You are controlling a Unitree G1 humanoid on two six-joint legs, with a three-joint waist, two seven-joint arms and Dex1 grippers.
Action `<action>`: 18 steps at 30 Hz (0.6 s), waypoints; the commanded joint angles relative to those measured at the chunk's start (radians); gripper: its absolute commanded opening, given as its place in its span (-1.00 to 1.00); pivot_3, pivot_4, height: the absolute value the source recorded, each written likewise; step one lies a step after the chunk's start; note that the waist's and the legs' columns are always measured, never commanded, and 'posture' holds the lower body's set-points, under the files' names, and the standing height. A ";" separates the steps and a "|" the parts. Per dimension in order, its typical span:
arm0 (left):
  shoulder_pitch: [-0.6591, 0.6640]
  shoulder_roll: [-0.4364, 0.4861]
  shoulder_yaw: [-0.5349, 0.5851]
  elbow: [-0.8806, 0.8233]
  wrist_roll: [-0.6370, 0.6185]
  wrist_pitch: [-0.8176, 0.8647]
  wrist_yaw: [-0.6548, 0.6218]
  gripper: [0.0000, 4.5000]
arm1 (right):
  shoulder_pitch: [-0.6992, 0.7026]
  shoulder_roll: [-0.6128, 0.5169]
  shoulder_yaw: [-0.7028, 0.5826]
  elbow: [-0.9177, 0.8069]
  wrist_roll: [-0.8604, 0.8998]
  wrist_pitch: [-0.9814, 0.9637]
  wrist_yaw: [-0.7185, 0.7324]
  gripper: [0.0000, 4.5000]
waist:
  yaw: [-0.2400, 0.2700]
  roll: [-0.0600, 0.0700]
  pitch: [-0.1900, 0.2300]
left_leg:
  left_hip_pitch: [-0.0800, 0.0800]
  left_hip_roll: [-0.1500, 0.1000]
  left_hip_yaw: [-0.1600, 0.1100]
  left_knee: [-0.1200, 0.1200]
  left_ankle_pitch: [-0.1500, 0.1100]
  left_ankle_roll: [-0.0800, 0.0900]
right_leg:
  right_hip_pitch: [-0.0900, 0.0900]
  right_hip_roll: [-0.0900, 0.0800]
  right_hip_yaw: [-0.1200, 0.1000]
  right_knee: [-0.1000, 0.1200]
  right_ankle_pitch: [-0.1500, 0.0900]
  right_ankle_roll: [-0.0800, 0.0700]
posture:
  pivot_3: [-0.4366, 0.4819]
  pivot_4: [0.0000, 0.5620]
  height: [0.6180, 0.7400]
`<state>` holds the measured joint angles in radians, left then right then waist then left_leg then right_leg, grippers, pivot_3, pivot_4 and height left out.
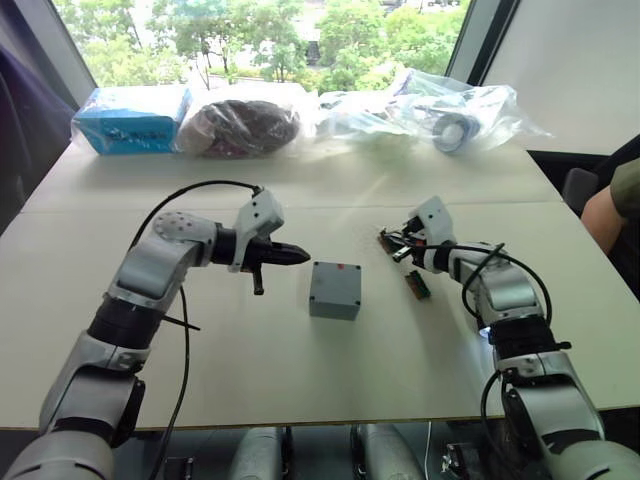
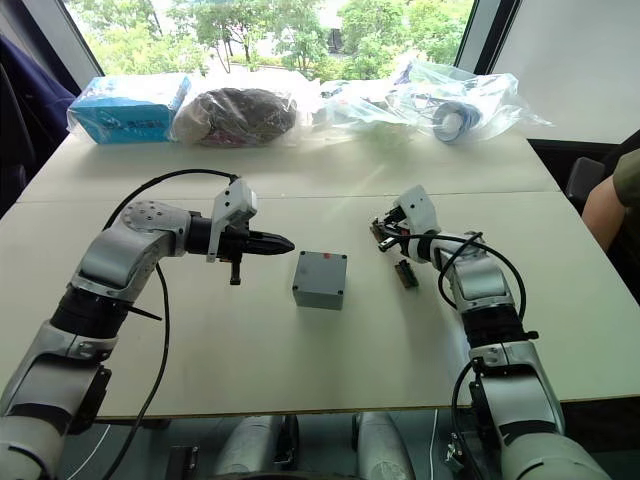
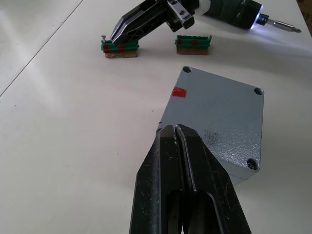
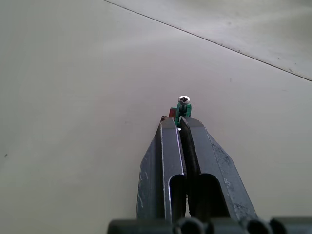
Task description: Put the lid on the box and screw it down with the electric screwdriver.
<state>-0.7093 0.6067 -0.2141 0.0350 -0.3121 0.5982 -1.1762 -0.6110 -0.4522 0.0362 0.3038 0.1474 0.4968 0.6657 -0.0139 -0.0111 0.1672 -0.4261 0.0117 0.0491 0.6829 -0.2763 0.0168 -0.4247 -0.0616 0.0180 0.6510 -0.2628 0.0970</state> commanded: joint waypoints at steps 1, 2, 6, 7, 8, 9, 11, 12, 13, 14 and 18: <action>0.001 0.003 0.012 -0.026 -0.006 -0.012 0.001 -1.00 | 0.005 -0.024 -0.026 -0.084 0.024 -0.013 0.023 -0.99 | 0.000 0.000 0.000 | 0.000 0.000 0.000 0.000 0.000 0.000 | 0.000 0.000 0.000 0.000 0.000 0.000 | -0.05 -0.47 1.00; 0.002 0.003 0.011 -0.025 -0.006 -0.013 0.001 -1.00 | 0.009 -0.028 -0.029 -0.096 0.028 -0.017 0.031 -0.99 | 0.001 0.000 0.000 | 0.000 0.000 0.000 0.000 0.000 0.000 | 0.000 0.000 0.000 0.000 0.000 0.000 | -0.05 -0.47 1.00; 0.002 0.001 0.010 -0.020 -0.005 -0.015 -0.001 -1.00 | 0.022 -0.048 -0.036 -0.134 0.037 -0.038 0.053 -0.99 | 0.002 0.000 0.000 | 0.000 0.000 0.000 0.000 0.000 0.000 | 0.000 0.000 0.000 0.000 0.000 0.000 | -0.05 -0.47 1.00; 0.002 0.001 0.010 -0.019 -0.005 -0.015 -0.001 -1.00 | 0.022 -0.050 -0.039 -0.138 0.039 -0.040 0.053 -0.99 | 0.001 0.000 0.000 | 0.000 0.000 0.000 0.000 0.000 0.000 | 0.000 0.000 0.000 0.000 0.000 0.000 | -0.05 -0.47 1.00; 0.001 0.001 0.010 -0.017 -0.005 -0.015 -0.001 -1.00 | 0.022 -0.054 -0.042 -0.143 0.041 -0.043 0.053 -0.99 | 0.001 0.000 0.000 | 0.000 0.000 0.000 0.000 0.000 0.000 | 0.000 0.000 0.000 0.000 0.000 0.000 | -0.05 -0.47 1.00; 0.000 0.001 0.010 -0.015 -0.005 -0.016 -0.002 -1.00 | 0.021 -0.057 -0.046 -0.148 0.042 -0.048 0.053 -0.99 | 0.001 0.000 0.000 | 0.000 0.000 0.000 0.000 0.000 0.000 | 0.000 0.000 0.000 0.000 0.000 0.000 | -0.05 -0.47 1.00; 0.000 0.002 0.013 -0.016 -0.008 -0.013 -0.002 -1.00 | 0.021 -0.063 -0.056 -0.171 0.048 -0.056 0.054 -0.99 | 0.001 0.000 0.000 | 0.000 0.000 0.000 0.000 0.000 0.000 | 0.000 0.000 0.000 0.000 0.000 0.000 | -0.05 -0.47 1.00; 0.000 0.003 0.016 -0.016 -0.010 -0.011 -0.003 -1.00 | 0.021 -0.066 -0.061 -0.190 0.053 -0.055 0.054 -0.99 | 0.000 0.000 0.000 | 0.000 0.000 0.000 0.000 0.000 0.000 | 0.000 0.000 0.000 0.000 0.000 0.000 | -0.05 -0.47 1.00; 0.000 0.006 0.021 -0.018 -0.015 -0.008 -0.005 -1.00 | 0.023 -0.070 -0.064 -0.215 0.060 -0.049 0.057 -0.99 | 0.001 0.000 0.000 | 0.000 0.000 0.000 0.000 0.000 0.000 | 0.000 0.000 0.000 0.000 0.000 0.000 | -0.05 -0.47 1.00; -0.002 0.010 0.031 -0.022 -0.027 0.005 -0.009 -1.00 | 0.031 -0.074 -0.066 -0.268 0.081 -0.026 0.069 -0.99 | 0.001 0.000 0.000 | 0.000 0.000 0.000 0.000 0.000 0.000 | 0.000 0.000 0.000 0.000 0.000 0.000 | -0.05 -0.47 1.00; 0.003 0.047 0.053 -0.063 -0.076 0.055 -0.046 -1.00 | 0.099 -0.082 -0.048 -0.482 0.157 0.085 0.101 -0.99 | 0.002 0.000 0.000 | 0.000 0.000 0.000 0.000 0.000 0.000 | 0.000 0.000 0.000 0.000 0.000 0.000 | -0.05 -0.47 1.00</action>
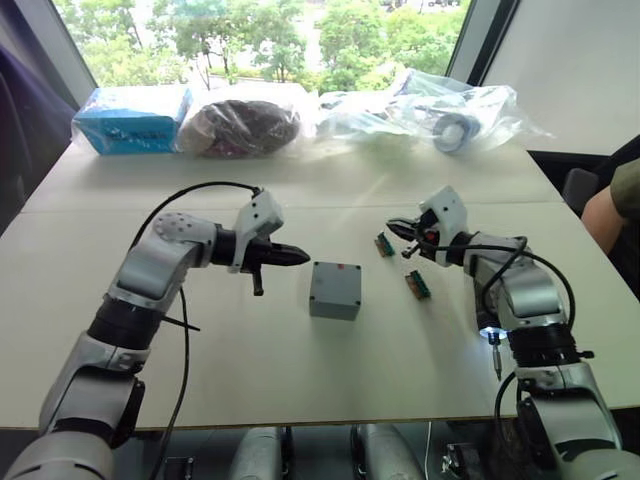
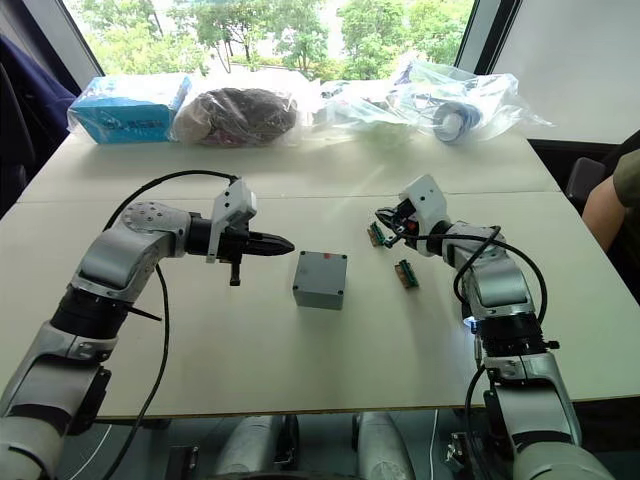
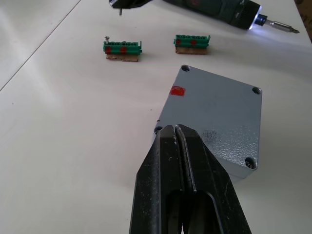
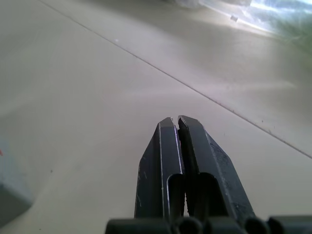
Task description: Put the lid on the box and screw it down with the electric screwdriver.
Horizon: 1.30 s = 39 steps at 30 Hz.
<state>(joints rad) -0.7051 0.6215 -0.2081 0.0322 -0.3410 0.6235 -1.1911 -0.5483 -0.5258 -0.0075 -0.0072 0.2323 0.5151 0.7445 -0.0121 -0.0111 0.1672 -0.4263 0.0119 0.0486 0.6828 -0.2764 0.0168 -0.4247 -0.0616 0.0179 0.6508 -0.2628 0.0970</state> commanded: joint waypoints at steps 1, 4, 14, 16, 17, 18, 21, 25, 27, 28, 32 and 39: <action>0.004 0.045 0.049 -0.075 -0.059 0.040 -0.041 -1.00 | 0.058 -0.008 0.006 -0.218 0.085 0.092 0.022 -0.99 | 0.000 0.000 0.000 | 0.000 0.000 0.000 0.000 0.000 0.000 | 0.000 0.000 0.000 0.000 0.000 0.000 | -0.05 -0.47 1.00; 0.029 0.098 0.047 -0.125 -0.089 0.072 -0.082 -1.00 | 0.147 0.016 0.050 -0.350 0.112 0.154 -0.005 -0.99 | 0.000 0.000 0.000 | 0.000 0.000 0.000 0.000 0.000 0.000 | 0.000 0.000 0.000 0.000 0.000 0.000 | -0.05 -0.47 1.00; 0.047 0.137 0.039 -0.169 -0.103 0.090 -0.097 -1.00 | 0.214 0.055 0.095 -0.404 0.115 0.184 -0.070 -0.99 | 0.003 0.000 0.000 | 0.000 -0.001 0.000 0.001 0.000 0.000 | 0.000 0.000 0.000 0.000 0.000 0.000 | -0.05 -0.47 1.00; 0.044 0.133 0.037 -0.169 -0.102 0.091 -0.092 -1.00 | 0.213 0.051 0.094 -0.396 0.112 0.179 -0.072 -0.99 | 0.001 0.000 0.000 | 0.000 -0.001 0.000 0.000 0.000 0.000 | 0.000 0.000 0.000 0.000 0.000 0.000 | -0.05 -0.47 1.00; 0.043 0.132 0.036 -0.169 -0.101 0.091 -0.090 -1.00 | 0.212 0.049 0.093 -0.393 0.111 0.178 -0.073 -0.99 | 0.001 0.000 0.000 | 0.000 0.000 0.000 0.000 0.000 0.000 | 0.000 0.000 0.000 0.000 0.000 0.000 | -0.05 -0.47 1.00; 0.042 0.130 0.036 -0.169 -0.101 0.093 -0.088 -1.00 | 0.210 0.046 0.089 -0.389 0.112 0.177 -0.073 -0.99 | 0.001 0.000 0.000 | 0.000 0.000 0.000 0.000 0.000 0.000 | 0.000 0.000 0.000 0.000 0.000 0.000 | -0.05 -0.47 1.00; 0.043 0.124 0.035 -0.170 -0.100 0.094 -0.081 -1.00 | 0.202 0.038 0.075 -0.383 0.119 0.181 -0.073 -0.99 | 0.001 0.000 0.000 | 0.000 0.000 0.000 0.000 0.000 0.000 | 0.000 0.000 0.000 0.000 0.000 0.000 | -0.05 -0.47 1.00; 0.046 0.118 0.032 -0.162 -0.095 0.087 -0.076 -1.00 | 0.198 0.032 0.070 -0.374 0.118 0.178 -0.075 -0.99 | 0.001 0.000 0.000 | 0.000 0.000 0.000 0.000 0.000 0.000 | 0.000 0.000 0.000 0.000 0.000 0.000 | -0.05 -0.47 1.00; 0.048 0.116 0.030 -0.156 -0.093 0.081 -0.076 -1.00 | 0.196 0.029 0.072 -0.366 0.112 0.172 -0.076 -0.99 | 0.001 0.000 0.000 | 0.000 0.000 0.000 0.000 0.000 0.000 | 0.000 0.000 0.000 0.000 0.000 0.000 | -0.05 -0.47 1.00; 0.048 0.115 0.029 -0.154 -0.092 0.079 -0.076 -1.00 | 0.195 0.028 0.073 -0.362 0.109 0.170 -0.077 -0.99 | 0.001 0.000 0.000 | 0.000 0.000 0.000 0.000 0.000 0.000 | 0.000 0.000 0.000 0.000 0.000 0.000 | -0.05 -0.47 1.00; 0.052 0.114 0.029 -0.153 -0.091 0.074 -0.077 -1.00 | 0.194 0.025 0.075 -0.353 0.106 0.164 -0.077 -0.99 | 0.001 0.000 0.000 | 0.000 0.000 0.000 0.000 0.000 0.000 | 0.000 0.000 0.000 0.000 0.000 0.000 | -0.05 -0.47 1.00; 0.057 0.114 0.028 -0.147 -0.087 0.065 -0.075 -1.00 | 0.189 0.022 0.088 -0.325 0.095 0.147 -0.075 -0.99 | 0.001 0.000 0.000 | 0.000 0.000 0.000 0.000 0.000 0.000 | 0.000 0.000 0.000 0.000 0.000 0.000 | -0.05 -0.47 1.00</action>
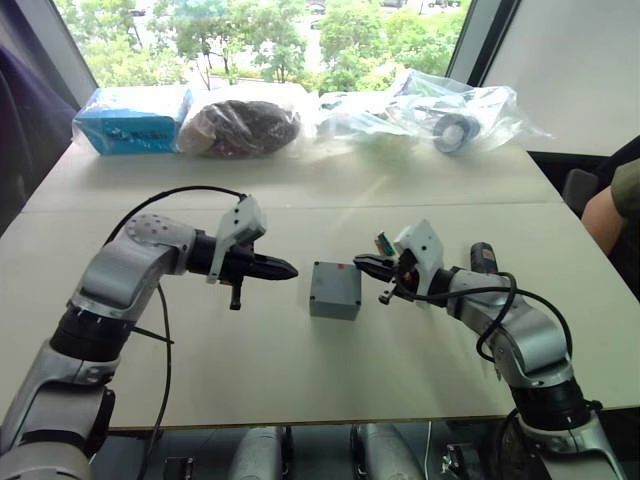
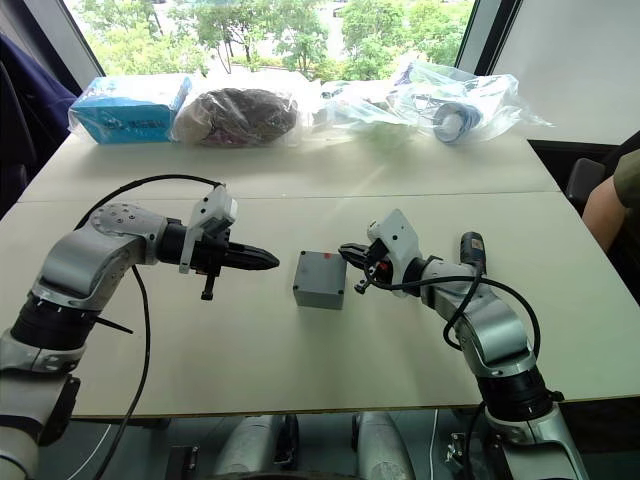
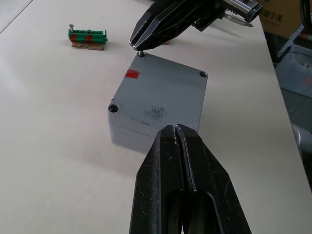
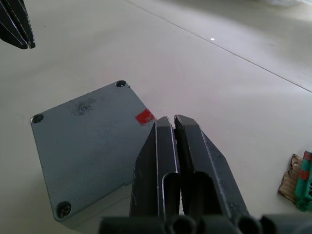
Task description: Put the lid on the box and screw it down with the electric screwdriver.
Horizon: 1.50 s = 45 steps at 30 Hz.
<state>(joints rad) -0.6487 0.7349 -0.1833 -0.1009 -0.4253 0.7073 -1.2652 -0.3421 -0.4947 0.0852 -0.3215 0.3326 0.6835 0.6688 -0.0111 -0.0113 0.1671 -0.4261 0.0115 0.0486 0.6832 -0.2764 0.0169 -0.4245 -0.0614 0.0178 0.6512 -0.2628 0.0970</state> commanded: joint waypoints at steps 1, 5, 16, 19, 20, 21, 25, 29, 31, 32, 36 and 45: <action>0.001 0.000 0.003 -0.013 -0.002 -0.020 -0.001 -1.00 | -0.017 -0.009 -0.003 -0.008 -0.007 -0.022 0.001 -0.99 | 0.000 0.000 0.000 | 0.000 0.000 0.000 0.000 0.000 0.000 | 0.000 0.000 0.000 0.000 0.000 0.000 | -0.05 -0.47 1.00; 0.002 0.000 0.004 -0.010 0.000 -0.024 -0.001 -1.00 | -0.016 -0.011 0.008 -0.002 -0.010 -0.021 0.005 -0.99 | 0.000 0.000 0.000 | 0.000 0.000 0.000 0.000 0.000 0.000 | 0.000 0.000 0.000 0.000 0.000 0.000 | -0.05 -0.47 1.00; 0.001 -0.011 0.005 -0.013 -0.010 -0.027 0.001 -1.00 | -0.021 -0.033 -0.017 -0.036 0.003 0.011 0.000 0.42 | 0.000 0.000 0.000 | 0.000 0.000 0.000 0.000 0.000 0.000 | 0.000 0.000 0.000 0.000 0.000 0.000 | -0.05 -0.47 1.00; -0.013 -0.026 0.006 -0.027 -0.026 -0.023 -0.008 -1.00 | -0.050 -0.033 -0.131 -0.105 0.115 0.154 -0.035 0.56 | 0.001 0.000 0.000 | 0.000 0.000 0.000 0.000 0.000 0.000 | 0.000 0.000 0.000 0.000 0.000 0.000 | -0.05 -0.47 1.00; -0.020 -0.030 0.004 -0.033 -0.029 -0.024 -0.013 -1.00 | -0.066 -0.034 -0.180 -0.127 0.156 0.221 -0.057 0.56 | 0.001 0.000 0.000 | 0.000 0.000 0.000 0.000 0.000 0.000 | 0.000 0.000 0.000 0.000 0.000 0.000 | -0.05 -0.47 1.00; -0.029 -0.034 0.001 -0.039 -0.032 -0.028 -0.023 -1.00 | -0.093 -0.051 -0.238 -0.149 0.187 0.310 -0.087 0.56 | 0.001 0.000 0.000 | 0.000 0.000 0.000 0.000 0.000 0.000 | 0.000 0.000 0.000 0.000 0.000 0.000 | -0.05 -0.47 1.00; -0.061 -0.051 -0.023 -0.055 -0.028 -0.057 -0.056 -1.00 | -0.187 -0.134 -0.400 -0.203 0.282 0.618 -0.144 0.56 | 0.006 0.000 0.000 | 0.000 0.000 0.000 0.000 0.000 0.000 | 0.000 -0.001 0.000 0.000 0.000 0.000 | -0.05 -0.47 1.00; -0.110 -0.093 -0.069 -0.054 -0.010 -0.122 -0.092 -1.00 | -0.278 -0.250 -0.497 -0.176 0.330 0.927 -0.225 0.97 | 0.006 0.000 0.000 | 0.000 0.000 0.000 0.000 0.000 0.000 | 0.000 -0.001 0.000 0.000 0.000 0.000 | -0.05 -0.47 1.00; -0.122 -0.108 -0.087 -0.052 0.000 -0.150 -0.104 -1.00 | -0.244 -0.330 -0.505 -0.123 0.413 0.931 -0.273 0.97 | 0.004 0.000 0.000 | 0.000 0.000 0.000 0.000 0.000 0.000 | 0.000 -0.001 0.000 -0.001 0.000 0.000 | -0.05 -0.47 1.00; -0.132 -0.116 -0.096 -0.048 0.007 -0.172 -0.114 -1.00 | -0.213 -0.398 -0.503 -0.082 0.477 0.931 -0.286 0.97 | 0.005 0.000 0.000 | 0.000 0.000 0.000 -0.001 0.000 0.000 | 0.000 -0.001 0.000 -0.001 0.000 0.000 | -0.05 -0.47 1.00; -0.155 -0.135 -0.119 -0.040 0.023 -0.227 -0.142 -1.00 | -0.101 -0.650 -0.479 0.087 0.715 0.931 -0.373 0.97 | 0.003 0.000 0.000 | -0.001 -0.001 0.001 -0.001 0.000 0.001 | 0.000 -0.002 0.001 -0.002 0.000 0.000 | -0.05 -0.47 1.00; -0.145 -0.149 -0.134 -0.071 0.032 -0.241 -0.132 -1.00 | -0.121 -0.815 -0.263 0.362 1.086 0.931 -0.569 0.97 | -0.005 0.000 0.000 | 0.001 0.002 0.002 -0.001 -0.001 0.002 | 0.000 0.002 0.003 -0.002 0.000 0.000 | -0.05 -0.47 1.00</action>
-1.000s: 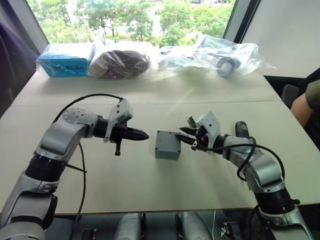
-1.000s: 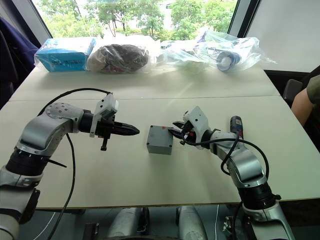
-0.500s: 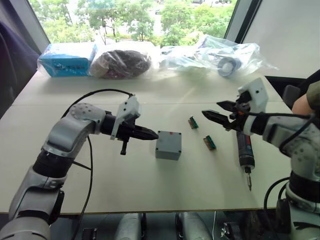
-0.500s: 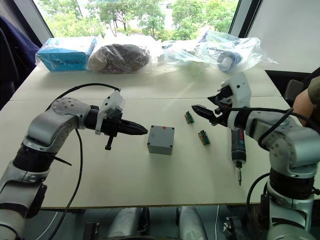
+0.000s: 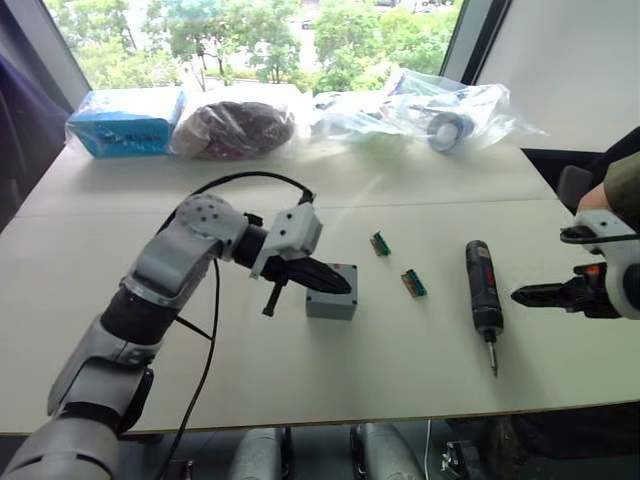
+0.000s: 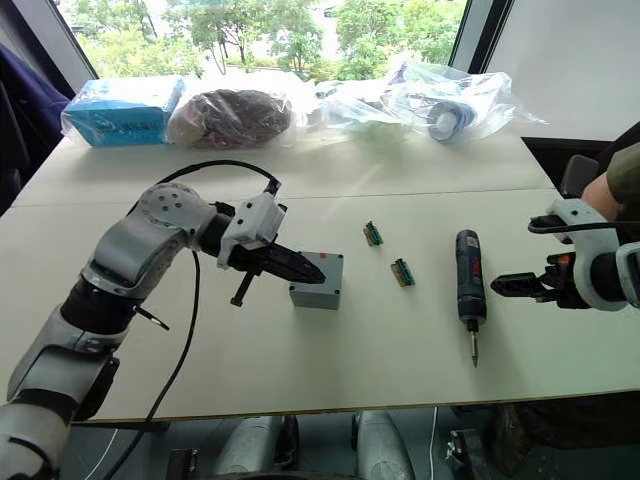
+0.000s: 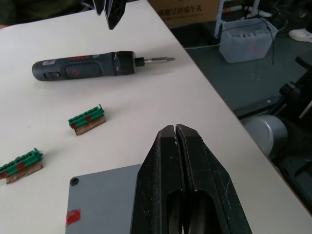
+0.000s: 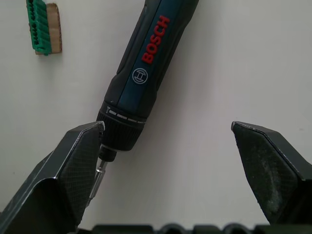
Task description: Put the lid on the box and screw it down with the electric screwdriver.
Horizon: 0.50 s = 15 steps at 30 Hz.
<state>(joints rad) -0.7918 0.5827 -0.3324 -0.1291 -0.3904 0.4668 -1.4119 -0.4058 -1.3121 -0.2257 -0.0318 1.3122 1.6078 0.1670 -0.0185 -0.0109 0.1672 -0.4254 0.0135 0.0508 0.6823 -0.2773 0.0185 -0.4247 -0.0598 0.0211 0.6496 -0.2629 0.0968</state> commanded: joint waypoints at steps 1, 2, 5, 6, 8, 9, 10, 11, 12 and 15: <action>0.005 0.006 0.017 -0.051 -0.005 0.005 0.019 -1.00 | -0.082 0.010 0.077 0.099 0.128 0.007 -0.087 0.97 | 0.003 0.000 0.000 | 0.000 0.000 0.000 0.000 0.000 0.000 | 0.000 0.000 0.000 0.000 0.000 0.000 | -0.05 -0.47 1.00; 0.013 0.010 0.017 -0.060 -0.006 0.010 0.023 -1.00 | -0.106 0.021 0.105 0.122 0.141 0.007 -0.105 0.97 | 0.004 0.000 0.000 | 0.000 0.000 0.000 0.000 0.000 0.000 | 0.000 0.000 0.000 0.000 0.000 0.000 | -0.05 -0.47 1.00; 0.034 0.026 0.021 -0.082 -0.006 0.026 0.038 -1.00 | -0.175 0.047 0.191 0.181 0.145 0.007 -0.159 0.97 | 0.005 0.000 0.000 | -0.001 0.000 0.000 0.000 0.000 0.000 | 0.000 0.000 0.000 -0.001 0.000 0.000 | -0.05 -0.47 1.00; 0.040 0.030 0.022 -0.089 -0.005 0.031 0.044 -1.00 | -0.194 0.056 0.215 0.201 0.132 0.007 -0.170 0.97 | 0.007 0.000 0.000 | -0.001 0.000 0.000 0.000 0.000 0.000 | 0.000 0.000 0.000 -0.001 0.000 0.000 | -0.05 -0.47 1.00; 0.051 0.036 0.027 -0.104 -0.009 0.044 0.056 -1.00 | -0.225 0.065 0.263 0.221 0.099 0.007 -0.169 0.97 | 0.009 0.000 0.000 | -0.001 0.000 0.000 0.000 0.000 0.000 | 0.000 0.000 0.000 -0.001 0.000 0.000 | -0.05 -0.47 1.00; 0.055 0.039 0.028 -0.112 -0.013 0.050 0.062 -1.00 | -0.239 0.069 0.282 0.236 0.091 0.007 -0.168 0.97 | 0.009 0.000 0.000 | -0.001 -0.001 0.000 0.000 0.000 0.000 | 0.000 0.000 0.000 -0.001 0.000 0.000 | -0.05 -0.47 1.00; 0.063 0.042 0.032 -0.123 -0.018 0.059 0.070 -1.00 | -0.257 0.078 0.302 0.243 0.071 0.007 -0.161 0.97 | 0.009 0.000 0.000 | -0.001 -0.001 0.000 0.000 0.000 0.000 | 0.000 -0.001 0.000 -0.001 0.000 0.000 | -0.05 -0.47 1.00; 0.070 0.044 0.035 -0.132 -0.021 0.066 0.079 -1.00 | -0.276 0.087 0.320 0.259 0.059 0.007 -0.157 0.97 | 0.007 0.000 0.000 | -0.001 -0.001 0.000 0.000 0.000 0.000 | 0.000 -0.001 0.000 -0.001 0.000 0.000 | -0.05 -0.47 1.00; 0.078 0.046 0.038 -0.139 -0.024 0.071 0.088 -1.00 | -0.293 0.097 0.337 0.272 0.046 0.007 -0.150 0.97 | 0.007 0.000 0.000 | -0.001 -0.001 0.001 0.000 0.000 0.000 | 0.000 -0.001 0.000 -0.002 0.000 0.000 | -0.05 -0.47 1.00; 0.101 0.048 0.043 -0.159 -0.028 0.088 0.117 -1.00 | -0.329 0.122 0.376 0.301 -0.010 0.007 -0.126 0.97 | 0.007 0.000 0.000 | -0.001 -0.001 0.001 0.000 0.000 0.000 | 0.000 -0.001 0.000 -0.002 0.000 0.000 | -0.05 -0.47 1.00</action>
<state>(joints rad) -0.6959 0.6249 -0.3241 -0.2509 -0.4038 0.5447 -1.3139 -0.7066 -1.1935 0.1429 0.2522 1.3354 1.6082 0.0242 -0.0117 -0.0109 0.1672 -0.4266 0.0127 0.0512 0.6824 -0.2775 0.0188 -0.4252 -0.0605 0.0215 0.6481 -0.2628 0.0969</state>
